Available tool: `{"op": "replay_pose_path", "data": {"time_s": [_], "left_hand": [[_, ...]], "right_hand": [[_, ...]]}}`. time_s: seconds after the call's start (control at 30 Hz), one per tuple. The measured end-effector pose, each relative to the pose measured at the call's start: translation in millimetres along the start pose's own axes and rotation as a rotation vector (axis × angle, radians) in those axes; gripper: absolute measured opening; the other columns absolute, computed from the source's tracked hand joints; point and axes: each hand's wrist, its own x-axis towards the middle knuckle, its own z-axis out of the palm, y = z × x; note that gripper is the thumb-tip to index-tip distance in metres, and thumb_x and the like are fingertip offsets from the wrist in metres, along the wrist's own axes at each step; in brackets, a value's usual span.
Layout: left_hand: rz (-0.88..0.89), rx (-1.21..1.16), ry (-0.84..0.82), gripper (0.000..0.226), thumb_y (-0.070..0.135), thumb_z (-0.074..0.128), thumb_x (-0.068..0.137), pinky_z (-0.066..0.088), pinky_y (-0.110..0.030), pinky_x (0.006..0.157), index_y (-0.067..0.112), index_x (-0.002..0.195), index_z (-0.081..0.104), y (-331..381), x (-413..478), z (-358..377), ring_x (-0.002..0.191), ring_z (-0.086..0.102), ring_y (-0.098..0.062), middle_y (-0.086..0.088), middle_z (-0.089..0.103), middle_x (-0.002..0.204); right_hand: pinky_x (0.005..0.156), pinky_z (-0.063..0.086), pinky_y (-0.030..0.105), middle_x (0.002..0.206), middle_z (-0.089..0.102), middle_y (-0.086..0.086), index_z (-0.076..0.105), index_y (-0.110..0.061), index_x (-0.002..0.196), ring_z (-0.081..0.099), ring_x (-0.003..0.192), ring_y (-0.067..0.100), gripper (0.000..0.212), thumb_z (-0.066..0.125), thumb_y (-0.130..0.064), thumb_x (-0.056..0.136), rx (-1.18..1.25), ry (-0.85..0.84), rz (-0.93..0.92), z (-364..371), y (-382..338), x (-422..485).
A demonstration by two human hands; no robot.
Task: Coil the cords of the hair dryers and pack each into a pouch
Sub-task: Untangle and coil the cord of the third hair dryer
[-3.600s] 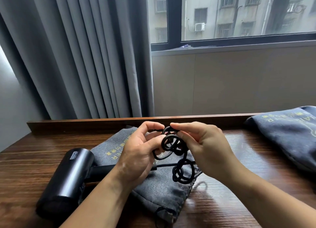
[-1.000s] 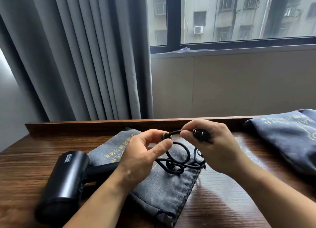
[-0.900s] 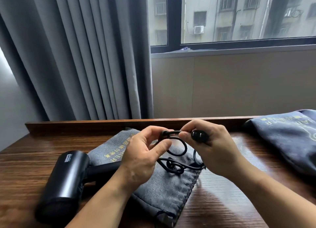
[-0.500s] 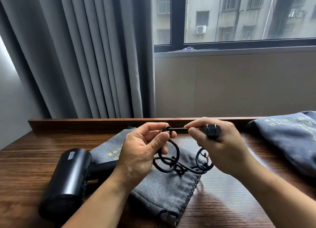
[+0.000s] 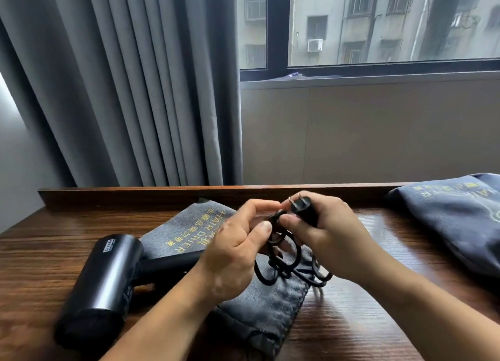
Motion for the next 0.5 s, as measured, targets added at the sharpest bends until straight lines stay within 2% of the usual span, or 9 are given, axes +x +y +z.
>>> {"op": "replay_pose_path", "data": {"time_s": [0.03,0.13,0.2,0.27,0.33,0.43,0.5], "left_hand": [[-0.007,0.045,0.027,0.026,0.025,0.05,0.097,0.058,-0.049,0.092,0.025,0.12,0.062,-1,0,0,0.098,0.074,-0.023,-0.005,0.076,0.106],[-0.001,0.142,0.091,0.012,0.026,0.057,0.101,0.059,-0.043,0.091,0.024,0.105,0.068,2,1,-1,0.094,0.075,-0.014,0.002,0.078,0.096],[0.001,0.181,0.134,0.016,0.031,0.056,0.1,0.058,-0.045,0.089,0.025,0.095,0.07,5,2,0,0.088,0.075,-0.014,0.004,0.078,0.089],[-0.015,0.188,0.223,0.019,0.035,0.054,0.098,0.057,-0.049,0.087,0.027,0.09,0.069,4,4,3,0.084,0.074,-0.016,0.004,0.078,0.085],[-0.065,0.074,0.313,0.022,0.037,0.054,0.097,0.057,-0.048,0.087,0.027,0.085,0.069,0,7,8,0.083,0.074,-0.02,0.001,0.078,0.084],[-0.187,-0.15,0.42,0.032,0.022,0.052,0.105,0.055,-0.038,0.075,0.018,0.079,0.069,2,10,19,0.072,0.07,-0.016,-0.001,0.075,0.073],[-0.207,-0.138,0.43,0.028,0.016,0.051,0.106,0.054,-0.031,0.07,0.015,0.084,0.068,4,9,20,0.072,0.069,-0.011,0.002,0.075,0.073]], "right_hand": [[0.057,0.047,0.038,0.064,0.063,-0.006,0.068,-0.023,0.086,0.053,0.058,0.015,0.008,0.075,-0.027,0.088,0.037,-0.022,0.007,-1,0,0],[0.052,0.038,0.029,0.058,0.058,-0.009,0.068,-0.02,0.084,0.048,0.052,0.011,0.008,0.075,-0.022,0.087,0.22,-0.085,0.031,-7,1,0],[0.048,0.033,0.029,0.056,0.05,-0.007,0.062,-0.019,0.081,0.041,0.049,0.012,0.015,0.075,-0.023,0.088,0.293,-0.137,0.056,-9,0,0],[0.046,0.035,0.033,0.056,0.049,-0.004,0.055,-0.019,0.082,0.042,0.048,0.018,0.021,0.072,-0.019,0.093,0.301,-0.2,0.068,-8,-1,-1],[0.047,0.039,0.037,0.056,0.053,-0.001,0.052,-0.014,0.087,0.047,0.049,0.022,0.019,0.069,-0.014,0.095,0.308,-0.26,0.092,-8,-4,-1],[0.046,0.043,0.034,0.057,0.058,0.002,0.052,-0.01,0.092,0.053,0.047,0.021,0.018,0.069,-0.014,0.094,0.256,-0.32,0.112,-11,-6,-2],[0.044,0.042,0.031,0.056,0.058,0.003,0.052,-0.008,0.09,0.053,0.045,0.02,0.018,0.068,-0.014,0.095,0.237,-0.308,0.104,-12,-7,-2]]}}
